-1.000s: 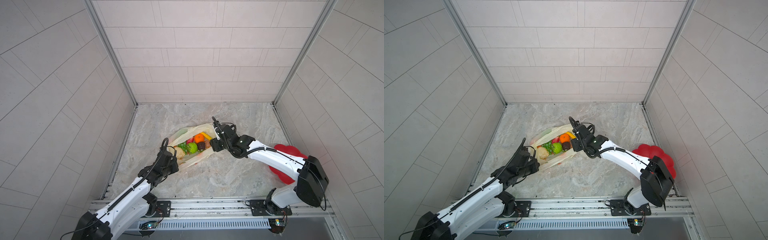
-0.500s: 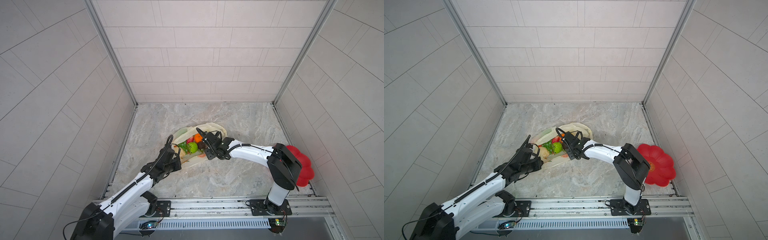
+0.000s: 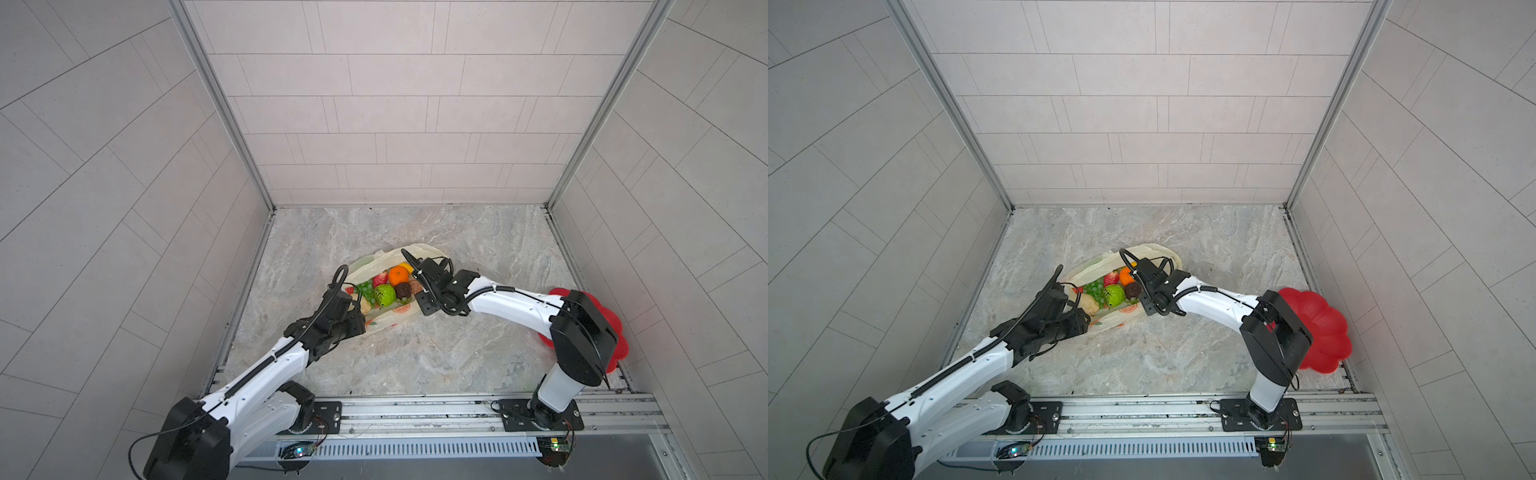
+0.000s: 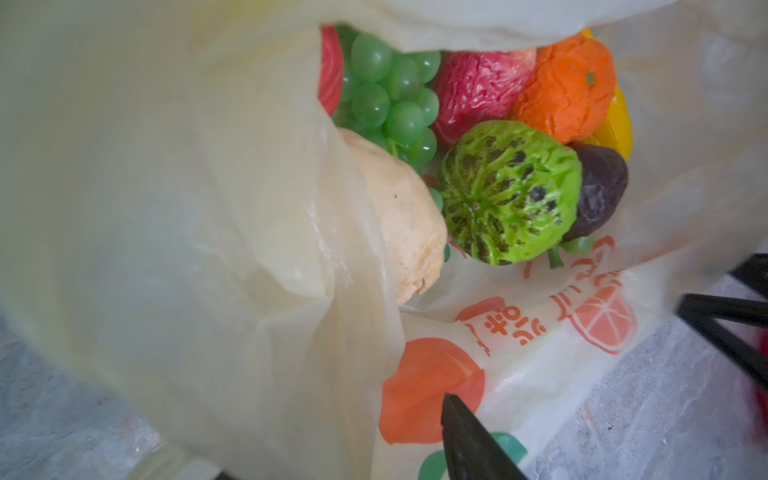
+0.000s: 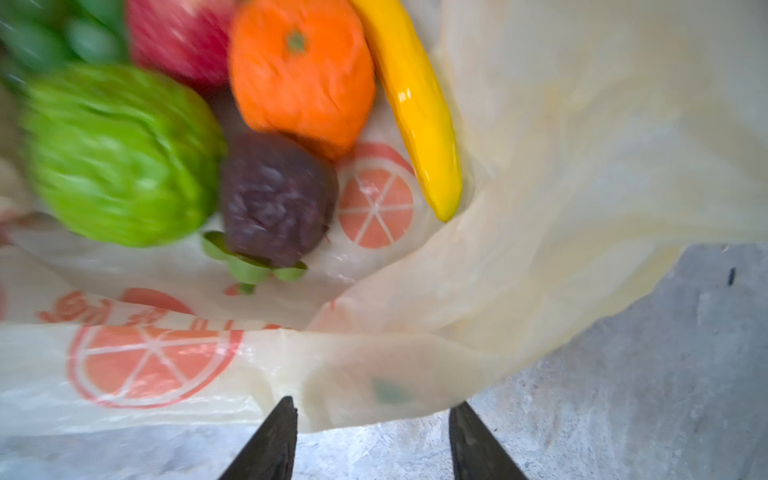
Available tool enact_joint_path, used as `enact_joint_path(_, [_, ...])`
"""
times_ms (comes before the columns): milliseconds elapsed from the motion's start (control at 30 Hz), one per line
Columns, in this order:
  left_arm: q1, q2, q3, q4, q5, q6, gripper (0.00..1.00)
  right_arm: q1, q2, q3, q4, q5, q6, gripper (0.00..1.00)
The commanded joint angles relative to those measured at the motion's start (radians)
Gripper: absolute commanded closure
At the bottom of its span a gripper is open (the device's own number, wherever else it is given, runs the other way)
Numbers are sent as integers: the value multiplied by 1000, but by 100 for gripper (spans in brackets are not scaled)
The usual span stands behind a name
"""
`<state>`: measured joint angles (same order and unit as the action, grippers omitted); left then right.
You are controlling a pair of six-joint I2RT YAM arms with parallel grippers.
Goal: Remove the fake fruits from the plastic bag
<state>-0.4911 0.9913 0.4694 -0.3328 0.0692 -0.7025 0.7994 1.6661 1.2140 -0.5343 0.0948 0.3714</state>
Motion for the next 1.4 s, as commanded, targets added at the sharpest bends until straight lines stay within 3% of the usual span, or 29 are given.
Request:
enact_joint_path(0, [-3,23,9,-5,-22,-12,40,24,-22,70,-50,15,-12,40])
enact_joint_path(367, [-4,-1,-14,31,34,-15,49,49,339,438,-74,13,-28,35])
enact_joint_path(633, [-33,73,-26,79,72,-16,56,16,611,860,-192,19,-81,36])
enact_joint_path(900, [-92,138,-29,151,55,-55,66,-52,847,1247,-272,-60,-119,37])
enact_joint_path(1133, [-102,251,27,222,57,-62,75,-77,880,1317,-198,-154,-157,37])
enact_joint_path(1367, [-108,312,77,237,46,-44,78,-77,778,1349,-360,-200,-155,32])
